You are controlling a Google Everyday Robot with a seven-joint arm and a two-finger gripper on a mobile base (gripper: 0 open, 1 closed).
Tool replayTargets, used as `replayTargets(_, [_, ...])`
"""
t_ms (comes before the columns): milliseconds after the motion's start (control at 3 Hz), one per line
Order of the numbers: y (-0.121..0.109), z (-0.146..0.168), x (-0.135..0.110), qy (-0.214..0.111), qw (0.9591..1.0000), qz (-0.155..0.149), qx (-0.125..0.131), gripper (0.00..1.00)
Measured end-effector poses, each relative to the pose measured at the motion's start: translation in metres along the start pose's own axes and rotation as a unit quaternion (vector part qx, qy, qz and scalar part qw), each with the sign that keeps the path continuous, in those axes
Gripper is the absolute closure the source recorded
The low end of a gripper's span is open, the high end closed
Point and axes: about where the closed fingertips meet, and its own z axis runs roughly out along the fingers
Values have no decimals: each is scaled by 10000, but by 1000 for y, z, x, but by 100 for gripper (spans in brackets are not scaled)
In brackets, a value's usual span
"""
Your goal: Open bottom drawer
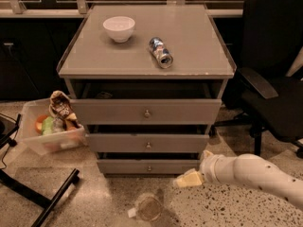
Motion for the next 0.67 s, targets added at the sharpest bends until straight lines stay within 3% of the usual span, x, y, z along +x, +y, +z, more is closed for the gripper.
replayTargets(333, [-21,1,-14,-485,9988,-28,61,0])
replayTargets(667, [-21,1,-14,-485,9988,-28,61,0])
